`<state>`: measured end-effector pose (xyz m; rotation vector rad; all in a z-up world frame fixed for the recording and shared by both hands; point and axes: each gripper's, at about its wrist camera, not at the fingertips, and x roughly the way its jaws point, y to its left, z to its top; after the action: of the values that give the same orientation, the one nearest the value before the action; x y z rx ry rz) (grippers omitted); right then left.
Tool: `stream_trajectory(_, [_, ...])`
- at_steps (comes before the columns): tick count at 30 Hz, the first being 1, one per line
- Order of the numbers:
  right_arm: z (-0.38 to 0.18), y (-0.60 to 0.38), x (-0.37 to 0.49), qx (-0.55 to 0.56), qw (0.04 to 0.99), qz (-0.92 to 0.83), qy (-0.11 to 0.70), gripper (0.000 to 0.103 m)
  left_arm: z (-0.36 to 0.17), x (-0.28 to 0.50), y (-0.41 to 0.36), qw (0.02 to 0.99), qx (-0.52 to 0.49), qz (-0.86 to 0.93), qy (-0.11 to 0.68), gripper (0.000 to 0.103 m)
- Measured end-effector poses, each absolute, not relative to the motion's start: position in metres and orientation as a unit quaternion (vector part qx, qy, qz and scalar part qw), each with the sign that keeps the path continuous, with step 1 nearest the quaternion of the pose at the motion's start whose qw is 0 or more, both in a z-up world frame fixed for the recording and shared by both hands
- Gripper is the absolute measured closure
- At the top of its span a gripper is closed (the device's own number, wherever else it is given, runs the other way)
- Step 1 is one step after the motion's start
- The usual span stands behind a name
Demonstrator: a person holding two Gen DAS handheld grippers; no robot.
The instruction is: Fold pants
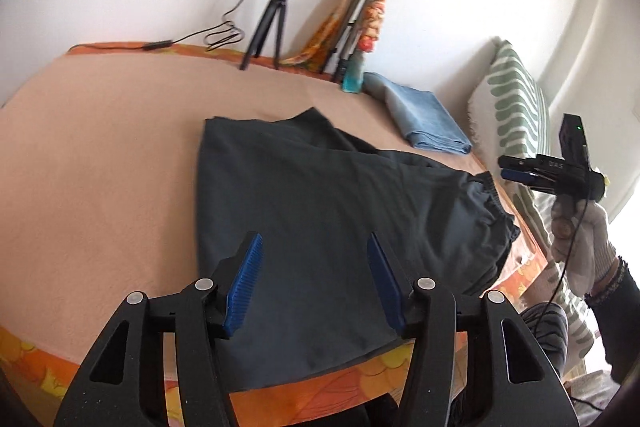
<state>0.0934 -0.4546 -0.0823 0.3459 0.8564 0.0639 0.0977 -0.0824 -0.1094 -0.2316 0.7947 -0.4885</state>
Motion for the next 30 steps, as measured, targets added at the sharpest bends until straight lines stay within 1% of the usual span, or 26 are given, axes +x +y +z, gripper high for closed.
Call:
stream_trajectory(4, [-0.079, -0.424, 0.100, 0.178, 0.890, 0.073, 0.414, 0.045, -0.128, 0.100, -0.054, 0.877, -0.141, -0.209, 0.409, 0.050])
stream_trajectory(8, [-0.079, -0.384, 0.109, 0.159, 0.885, 0.110, 0.424, 0.045, -0.143, 0.098, -0.041, 0.865, -0.168, -0.206, 0.425, 0.050])
stream_trajectory(16, [-0.080, -0.304, 0.131, 0.140, 0.867, 0.169, 0.448, 0.045, -0.167, 0.101, -0.038, 0.833, -0.214, -0.221, 0.459, 0.050])
stream_trajectory(23, [-0.079, -0.234, 0.155, 0.098, 0.850, 0.200, 0.477, 0.045, -0.173, 0.104, -0.036, 0.818, -0.251, -0.263, 0.446, 0.051])
stream_trajectory(27, [-0.088, -0.201, 0.175, 0.090, 0.836, 0.206, 0.501, 0.045, -0.174, 0.104, -0.034, 0.810, -0.277, -0.281, 0.434, 0.052])
stream_trajectory(30, [-0.099, -0.179, 0.192, 0.090, 0.822, 0.207, 0.523, 0.045, -0.168, 0.102, -0.041, 0.812, -0.271, -0.298, 0.423, 0.052])
